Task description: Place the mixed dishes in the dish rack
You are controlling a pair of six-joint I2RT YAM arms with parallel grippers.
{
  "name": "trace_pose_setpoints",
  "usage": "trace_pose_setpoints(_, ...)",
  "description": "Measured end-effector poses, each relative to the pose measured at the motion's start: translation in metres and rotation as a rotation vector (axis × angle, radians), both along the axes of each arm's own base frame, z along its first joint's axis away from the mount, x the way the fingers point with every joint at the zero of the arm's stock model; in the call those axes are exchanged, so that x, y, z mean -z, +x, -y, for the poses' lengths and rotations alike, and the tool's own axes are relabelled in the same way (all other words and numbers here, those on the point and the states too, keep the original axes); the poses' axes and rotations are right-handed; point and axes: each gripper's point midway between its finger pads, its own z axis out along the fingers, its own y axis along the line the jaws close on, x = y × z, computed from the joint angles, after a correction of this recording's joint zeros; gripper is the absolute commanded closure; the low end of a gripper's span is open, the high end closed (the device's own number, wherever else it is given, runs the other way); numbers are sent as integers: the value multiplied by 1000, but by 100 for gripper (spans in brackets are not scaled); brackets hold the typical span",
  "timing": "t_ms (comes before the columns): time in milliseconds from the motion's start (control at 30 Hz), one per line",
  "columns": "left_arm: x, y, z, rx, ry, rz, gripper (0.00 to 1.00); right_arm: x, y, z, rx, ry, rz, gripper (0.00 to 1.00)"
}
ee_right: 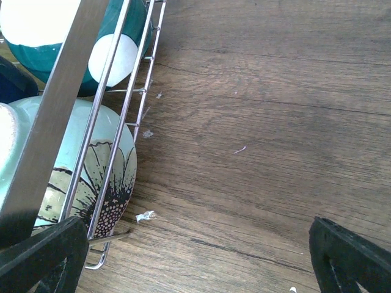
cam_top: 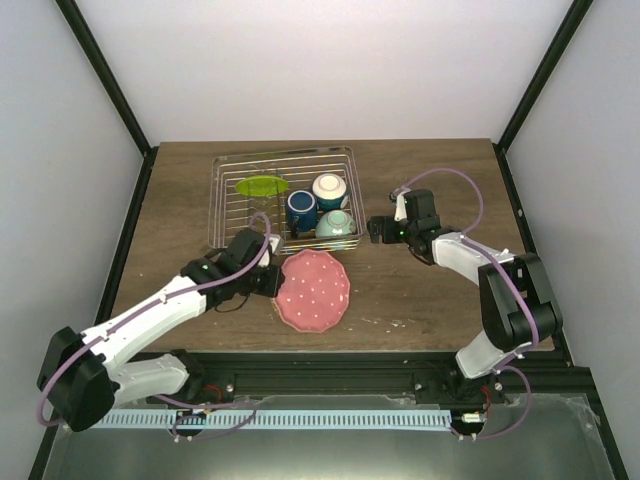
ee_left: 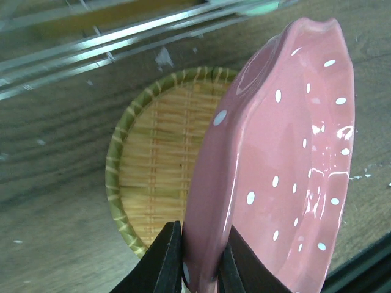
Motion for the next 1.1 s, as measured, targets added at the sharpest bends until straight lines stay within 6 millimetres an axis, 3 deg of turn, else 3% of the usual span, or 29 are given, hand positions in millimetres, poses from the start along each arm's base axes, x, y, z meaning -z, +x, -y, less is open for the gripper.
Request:
trace_pose_setpoints(267,-41,12,-14,13,61,149,100,3,0,0,0,-2,-7,0)
trace_pose_setpoints(533,-57,10,-18,62,86,198,100,5,0,0,0,-3,-13,0)
trace_pose_setpoints(633,-72,10,-23,78,109,248,100,5,0,0,0,-3,-13,0)
trace_pose_setpoints(833,-127,21,-33,88,140,443,100,7,0,0,-1,-4,-16,0)
trace_pose_setpoints(1100,-191,55,-47,104,323,717,100,7,0,0,0,-4,-17,0)
